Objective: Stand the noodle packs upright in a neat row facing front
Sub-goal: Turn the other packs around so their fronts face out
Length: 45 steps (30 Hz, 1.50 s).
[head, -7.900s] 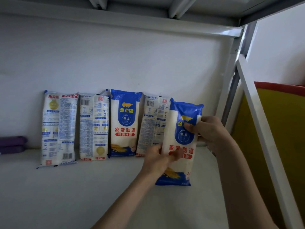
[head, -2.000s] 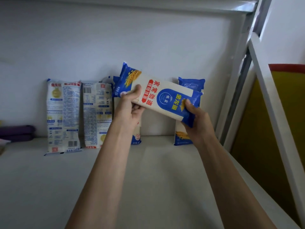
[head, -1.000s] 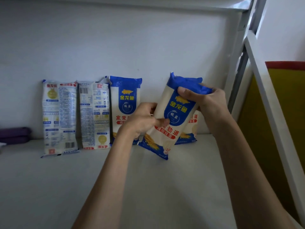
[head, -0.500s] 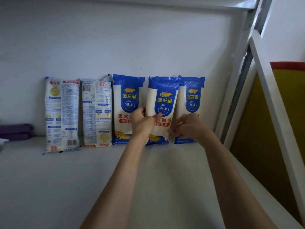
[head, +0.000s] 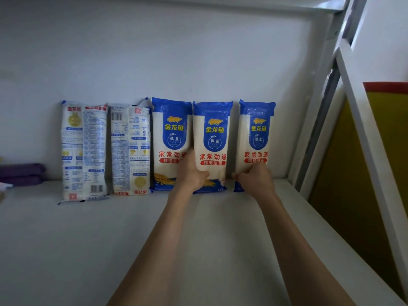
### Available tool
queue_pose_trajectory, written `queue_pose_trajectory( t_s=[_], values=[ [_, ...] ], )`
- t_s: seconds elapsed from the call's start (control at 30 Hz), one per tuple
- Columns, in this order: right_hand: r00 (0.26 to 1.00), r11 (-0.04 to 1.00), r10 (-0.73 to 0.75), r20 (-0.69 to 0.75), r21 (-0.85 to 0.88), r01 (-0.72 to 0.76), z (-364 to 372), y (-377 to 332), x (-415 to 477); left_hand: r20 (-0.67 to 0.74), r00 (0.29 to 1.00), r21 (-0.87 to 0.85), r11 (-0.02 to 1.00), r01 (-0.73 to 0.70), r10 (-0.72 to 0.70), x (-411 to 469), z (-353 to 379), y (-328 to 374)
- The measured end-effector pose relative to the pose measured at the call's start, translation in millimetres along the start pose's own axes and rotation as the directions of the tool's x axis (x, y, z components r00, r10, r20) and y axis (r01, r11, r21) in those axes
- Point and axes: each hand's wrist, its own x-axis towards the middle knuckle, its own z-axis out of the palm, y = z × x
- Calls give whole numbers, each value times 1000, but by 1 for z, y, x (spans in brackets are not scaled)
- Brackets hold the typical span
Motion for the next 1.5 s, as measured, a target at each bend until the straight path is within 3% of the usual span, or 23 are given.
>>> queue_pose_trajectory(
  t_s=[0.33, 0.53, 0.8, 0.93, 1.03, 1.2, 1.33, 1.5],
  values=[
    [999, 1000, -27, 40, -6, 28, 2, 9, -1, -201, 980, -98, 995, -24, 4, 1, 26, -5],
    [994, 998, -65, 93, -17, 66, 5, 10, -2, -181, 983, -95, 995, -43, 25, 2, 32, -3],
    [985, 996, -42, 167, -72, 55, 3, 5, 2, -161, 985, 17, 998, 67, -63, -4, 24, 8],
    [996, 995, -36, 82, -92, 44, 4, -1, -1, -35, 979, -21, 980, 198, -199, -14, 1, 19],
    [995, 996, -73, 61, -42, 75, 10, -9, -13, 16, 979, -66, 977, 203, -203, -22, -28, 23],
    [978, 982, -163, 131, -76, 173, 34, -26, -25, -169, 973, -68, 987, 146, -155, -33, -73, -3],
    [961, 971, -225, 158, -48, 235, 57, -48, -39, -224, 963, -12, 989, 149, -148, -25, -82, -26],
    [989, 994, -101, 111, 41, 97, 83, -80, -46, -212, 967, -81, 989, 126, -140, -19, -78, -27]
  ],
)
